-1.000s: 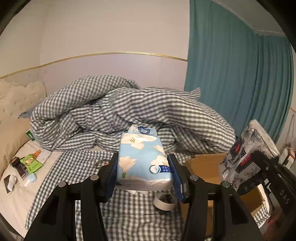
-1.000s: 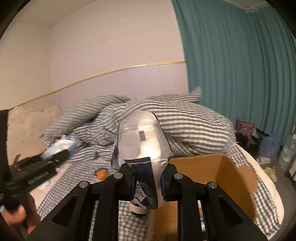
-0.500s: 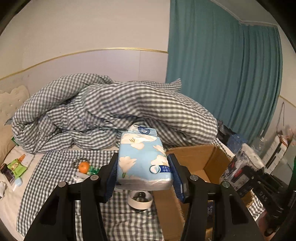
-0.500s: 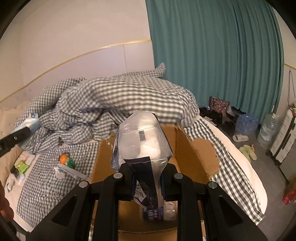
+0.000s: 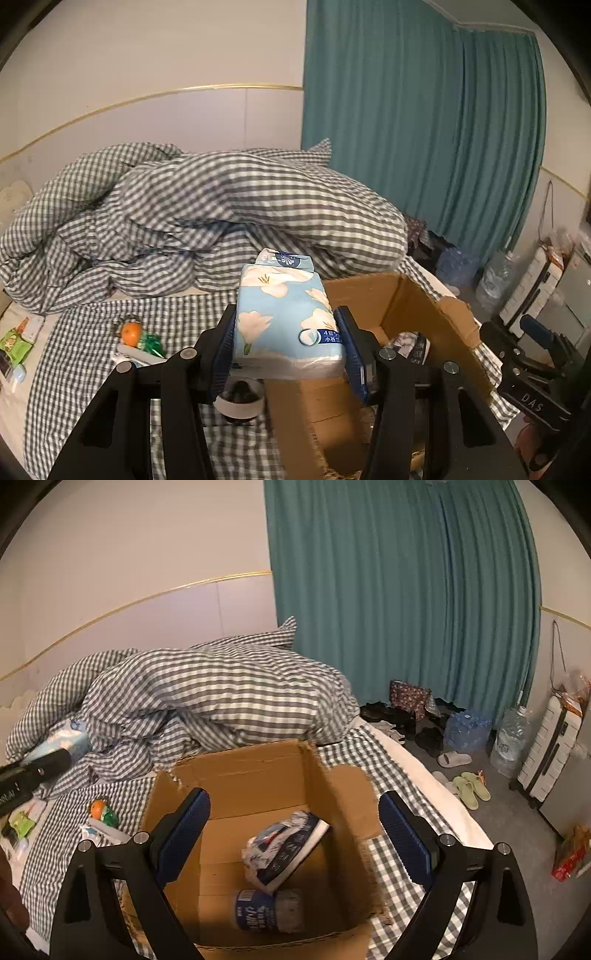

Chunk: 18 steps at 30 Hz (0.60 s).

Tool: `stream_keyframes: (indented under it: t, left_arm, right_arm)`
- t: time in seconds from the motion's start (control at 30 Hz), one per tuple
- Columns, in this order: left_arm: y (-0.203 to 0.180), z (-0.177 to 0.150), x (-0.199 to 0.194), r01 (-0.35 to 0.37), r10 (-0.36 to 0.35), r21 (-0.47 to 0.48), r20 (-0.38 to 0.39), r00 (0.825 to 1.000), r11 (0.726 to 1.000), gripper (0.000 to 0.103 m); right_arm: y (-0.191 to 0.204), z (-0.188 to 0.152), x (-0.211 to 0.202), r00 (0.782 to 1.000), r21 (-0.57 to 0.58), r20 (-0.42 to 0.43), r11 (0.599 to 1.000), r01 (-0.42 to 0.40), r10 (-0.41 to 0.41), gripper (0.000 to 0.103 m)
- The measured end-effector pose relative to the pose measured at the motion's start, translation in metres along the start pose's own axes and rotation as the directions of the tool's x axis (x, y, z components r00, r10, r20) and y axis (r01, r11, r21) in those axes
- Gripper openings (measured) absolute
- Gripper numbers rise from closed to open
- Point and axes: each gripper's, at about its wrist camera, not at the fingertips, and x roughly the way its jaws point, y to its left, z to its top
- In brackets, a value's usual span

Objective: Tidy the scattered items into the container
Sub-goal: 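Carry both items to the box and release them inside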

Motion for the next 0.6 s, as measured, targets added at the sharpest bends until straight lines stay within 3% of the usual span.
stream_keyframes:
  t: [0.37,0.6]
  left_arm:
    - [-0.056,-0.012,0.034,0.116,-0.109,0.063,-0.095,0.989,0.991,0.053]
    - [-0.081,-0.022,0.053,0.146,-0.129,0.101,-0.161,0.978,0.984,0.056]
  right_arm:
    - [-0.038,0.000,-0.012,1.000,0.038,0.012,0.999,0.020,-0.021,0.094]
    - [-0.049,0.001,-0.016,0.999,0.052,0.021,0.998,0.025,-0.027,0.094]
